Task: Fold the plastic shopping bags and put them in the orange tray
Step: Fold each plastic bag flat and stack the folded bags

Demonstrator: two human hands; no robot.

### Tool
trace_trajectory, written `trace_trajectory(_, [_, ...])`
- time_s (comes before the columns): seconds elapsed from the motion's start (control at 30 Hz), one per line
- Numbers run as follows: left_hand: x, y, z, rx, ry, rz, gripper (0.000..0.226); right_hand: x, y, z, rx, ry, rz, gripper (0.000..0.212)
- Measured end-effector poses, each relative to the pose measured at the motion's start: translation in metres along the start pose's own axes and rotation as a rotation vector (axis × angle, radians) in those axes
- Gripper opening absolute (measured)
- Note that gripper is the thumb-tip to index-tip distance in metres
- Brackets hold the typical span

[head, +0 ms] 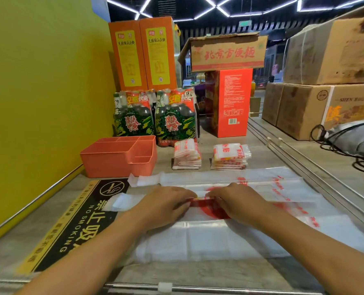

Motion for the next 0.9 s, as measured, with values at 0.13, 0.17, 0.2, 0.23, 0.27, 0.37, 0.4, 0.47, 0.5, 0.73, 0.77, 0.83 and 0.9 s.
trace_trajectory(0.13, [0.004, 0.008, -0.007, 0.022, -0.028, -0.067, 0.042, 0.009, -0.006, 0.005, 0.055, -0.003, 0.054, 0.034])
trace_trajectory(0.17, [0.004, 0.008, -0.008, 0.028, -0.028, -0.065, 0.042, 0.01, -0.006, 0.005, 0.023, -0.009, 0.075, 0.035])
trace_trajectory(0.2, [0.004, 0.007, -0.008, 0.021, -0.031, -0.059, 0.042, 0.01, -0.006, 0.003, -0.023, -0.018, 0.089, 0.036])
trace_trajectory(0.23, [0.003, 0.007, -0.008, 0.009, -0.035, -0.053, 0.042, 0.01, -0.004, 0.0, -0.061, -0.034, 0.089, 0.038])
trace_trajectory(0.27, [0.002, 0.007, -0.007, 0.0, -0.035, -0.051, 0.042, 0.009, -0.001, -0.005, -0.079, -0.056, 0.082, 0.038])
trace_trajectory(0.37, [0.005, 0.009, -0.004, -0.029, -0.021, -0.075, 0.043, 0.006, 0.007, -0.014, -0.087, -0.093, 0.055, 0.033])
trace_trajectory(0.4, [0.008, 0.01, -0.008, -0.041, -0.029, -0.098, 0.045, 0.006, 0.008, -0.013, -0.093, -0.085, 0.051, 0.032])
trace_trajectory(0.47, [0.016, 0.009, -0.026, -0.091, -0.069, -0.14, 0.054, 0.007, 0.006, -0.007, -0.127, -0.06, 0.041, 0.033])
trace_trajectory(0.5, [0.02, 0.006, -0.034, -0.125, -0.092, -0.146, 0.058, 0.009, 0.005, -0.006, -0.145, -0.054, 0.032, 0.035])
trace_trajectory(0.73, [0.054, -0.013, -0.083, -0.054, -0.303, -0.128, 0.056, 0.01, 0.006, -0.006, -0.118, -0.06, -0.026, 0.039])
trace_trajectory(0.77, [0.059, -0.014, -0.086, -0.041, -0.318, -0.131, 0.056, 0.01, 0.008, -0.005, -0.111, -0.059, -0.032, 0.039])
trace_trajectory(0.83, [0.063, -0.017, -0.089, -0.04, -0.325, -0.144, 0.055, 0.011, 0.012, -0.004, -0.096, -0.066, -0.046, 0.036])
trace_trajectory(0.9, [0.066, -0.022, -0.093, -0.043, -0.338, -0.147, 0.055, 0.012, 0.018, -0.004, -0.087, -0.076, -0.07, 0.034])
Point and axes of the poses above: each hand's wrist, its own x-axis away from the middle knuckle, its own y-axis out of the palm, z = x × y, the point moved 10 cm from there along -x, towards the middle knuckle, and after that the axes turned 6 degrees about x, right-handed, at the moved point
